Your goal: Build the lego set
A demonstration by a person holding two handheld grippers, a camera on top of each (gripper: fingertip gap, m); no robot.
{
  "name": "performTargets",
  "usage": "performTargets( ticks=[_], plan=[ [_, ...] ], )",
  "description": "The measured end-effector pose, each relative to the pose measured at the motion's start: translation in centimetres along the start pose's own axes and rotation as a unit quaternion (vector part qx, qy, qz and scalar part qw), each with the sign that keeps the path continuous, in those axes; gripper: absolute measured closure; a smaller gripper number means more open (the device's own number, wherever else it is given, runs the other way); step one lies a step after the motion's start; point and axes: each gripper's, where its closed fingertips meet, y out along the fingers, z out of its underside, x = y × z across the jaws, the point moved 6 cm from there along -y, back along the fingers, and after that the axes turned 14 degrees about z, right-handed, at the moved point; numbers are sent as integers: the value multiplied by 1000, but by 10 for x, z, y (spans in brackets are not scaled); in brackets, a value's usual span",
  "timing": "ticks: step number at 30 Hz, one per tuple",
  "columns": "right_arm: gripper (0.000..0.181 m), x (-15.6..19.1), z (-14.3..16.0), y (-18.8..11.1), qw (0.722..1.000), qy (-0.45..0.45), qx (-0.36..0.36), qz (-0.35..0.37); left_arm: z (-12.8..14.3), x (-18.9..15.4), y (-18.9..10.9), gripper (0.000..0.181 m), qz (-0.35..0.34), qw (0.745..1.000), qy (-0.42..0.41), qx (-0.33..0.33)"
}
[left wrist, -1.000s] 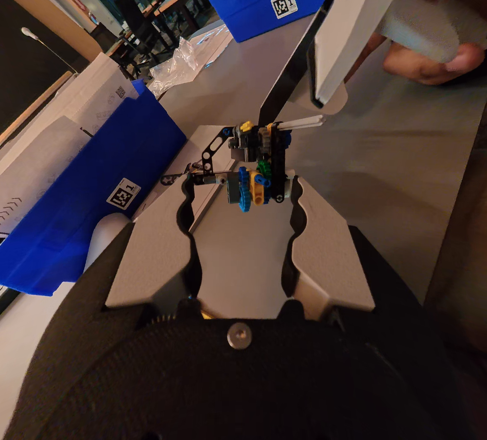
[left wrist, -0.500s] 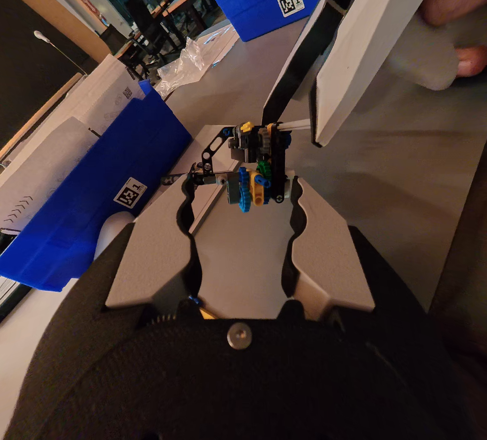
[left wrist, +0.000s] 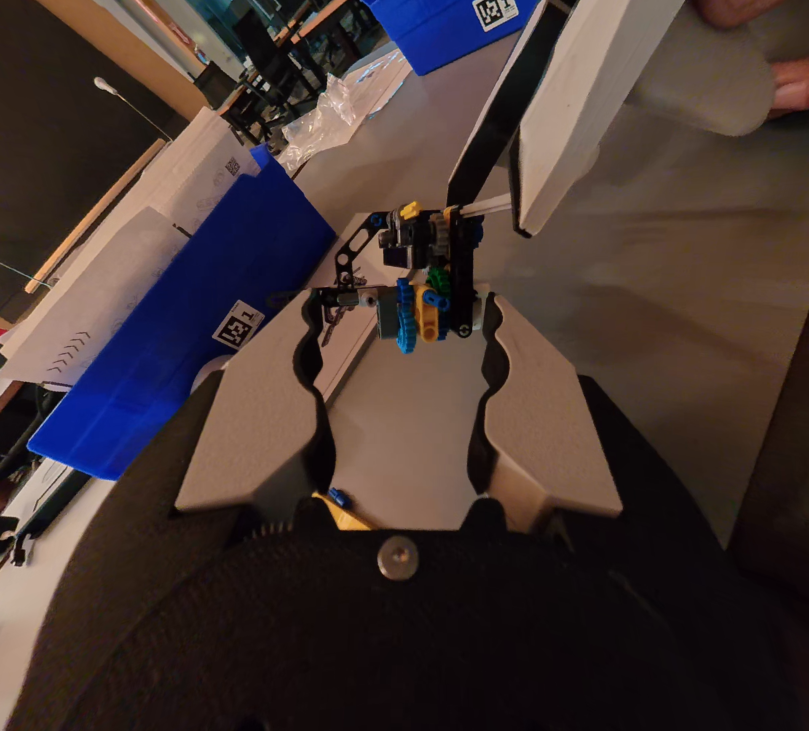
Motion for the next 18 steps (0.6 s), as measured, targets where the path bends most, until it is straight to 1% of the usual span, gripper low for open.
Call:
performTargets(
  ticks=[15, 18],
  plan=[
    [95, 1, 0, 0, 1000, -7, -2, 0, -1, 0, -1, 108, -7, 1000, 8, -4],
    [92, 0, 1, 1, 1000, 0, 2, -1, -1, -1, -1, 108, -12, 1000, 16, -4]
  ],
)
